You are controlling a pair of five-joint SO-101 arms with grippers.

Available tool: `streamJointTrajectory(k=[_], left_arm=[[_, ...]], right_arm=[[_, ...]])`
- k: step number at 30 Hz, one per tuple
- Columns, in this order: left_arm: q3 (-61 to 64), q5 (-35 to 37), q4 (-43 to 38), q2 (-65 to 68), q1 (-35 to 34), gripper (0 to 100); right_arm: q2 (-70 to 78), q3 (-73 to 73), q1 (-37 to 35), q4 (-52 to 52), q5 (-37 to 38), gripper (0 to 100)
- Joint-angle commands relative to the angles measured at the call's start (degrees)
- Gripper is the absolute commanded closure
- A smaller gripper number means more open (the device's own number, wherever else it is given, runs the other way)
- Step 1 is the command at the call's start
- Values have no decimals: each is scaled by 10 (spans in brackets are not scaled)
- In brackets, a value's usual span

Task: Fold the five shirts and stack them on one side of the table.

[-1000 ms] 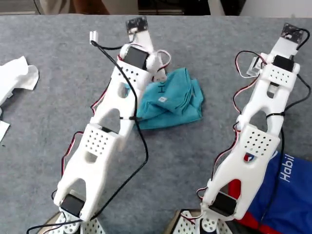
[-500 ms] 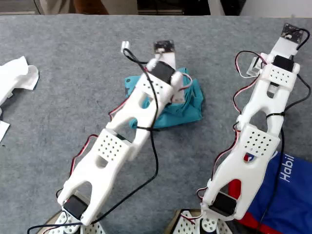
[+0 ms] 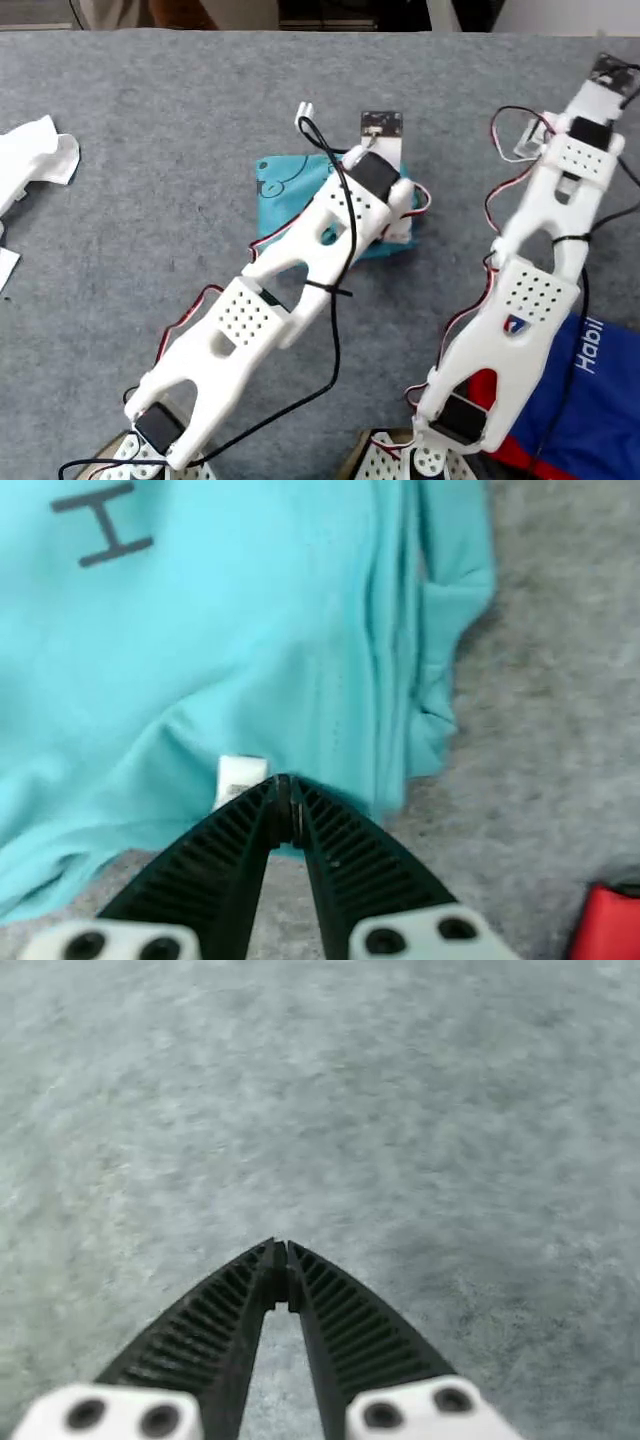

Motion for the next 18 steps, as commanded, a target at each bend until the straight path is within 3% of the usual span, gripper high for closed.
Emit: streamJointTrajectory(k=[1,10,18], left_arm=[[-62,4,14,-15,-11,981],[-156,2,24,-4,-165,981],[-63,4,23,43,-118,981]], right_arm=[[-4,-14,12,-12,-12,993],[-4,-14,10,-12,-11,993],[-4,-14,9,-12,-11,993]])
